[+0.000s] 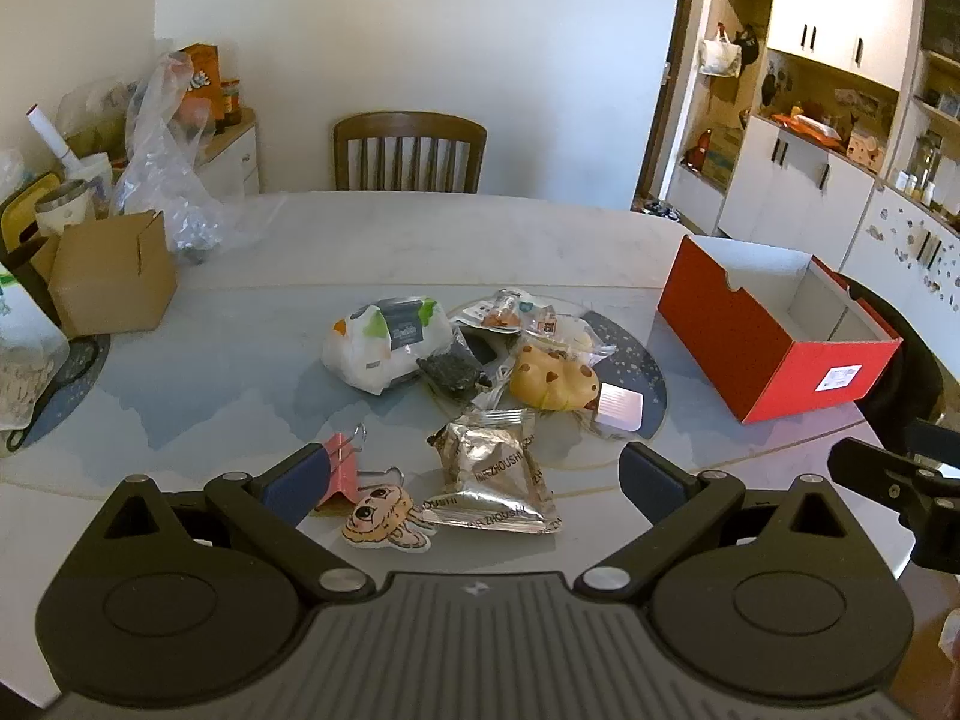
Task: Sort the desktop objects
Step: 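Grasp the cartoon keychain with the left tool while the right grasps the silver foil bag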
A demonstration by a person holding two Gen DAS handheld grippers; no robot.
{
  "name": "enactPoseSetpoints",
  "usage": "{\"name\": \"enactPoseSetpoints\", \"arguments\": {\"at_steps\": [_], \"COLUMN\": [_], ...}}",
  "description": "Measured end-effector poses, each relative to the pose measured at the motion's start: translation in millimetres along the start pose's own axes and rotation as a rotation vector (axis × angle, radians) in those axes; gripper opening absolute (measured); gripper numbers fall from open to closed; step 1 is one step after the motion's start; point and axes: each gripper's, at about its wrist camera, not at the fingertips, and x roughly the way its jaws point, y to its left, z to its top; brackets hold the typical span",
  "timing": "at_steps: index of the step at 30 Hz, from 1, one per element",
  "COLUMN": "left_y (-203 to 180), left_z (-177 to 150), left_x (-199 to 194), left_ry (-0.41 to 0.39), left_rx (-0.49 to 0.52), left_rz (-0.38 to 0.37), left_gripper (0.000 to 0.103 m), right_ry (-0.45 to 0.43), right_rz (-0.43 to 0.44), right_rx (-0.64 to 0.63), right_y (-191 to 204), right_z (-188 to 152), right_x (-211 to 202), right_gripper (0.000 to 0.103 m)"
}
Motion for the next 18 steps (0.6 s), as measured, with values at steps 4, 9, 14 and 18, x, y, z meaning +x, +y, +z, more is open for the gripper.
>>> {"name": "enactPoseSetpoints", "arguments": {"at_steps": [4, 9, 14, 18], "left_y": [1, 4, 17, 28], "left_z": [-1, -5, -15, -26], "left_x": [4, 14, 29, 46], "left_ry": [-0.004, -0.014, -0.014, 0.004], "left_rx": [0.023, 0.077, 0.1, 0.125], "left_rz": [-0.009, 0.011, 0.005, 0.004], "left_gripper": [0.103, 0.103, 0.103, 0.103], "right_ry": [0.013, 0.006, 0.021, 0.04], "right_rz": [0.026, 0.053, 0.091, 0.105], "right_rx": [-0.011, -0.035, -0.05, -0.061], "right_y": [6, 14, 25, 35], "right_z": [2, 8, 10, 10], "right_x": [8, 18, 37, 55], "right_gripper": [0.102, 0.102, 0.1, 0.099]}}
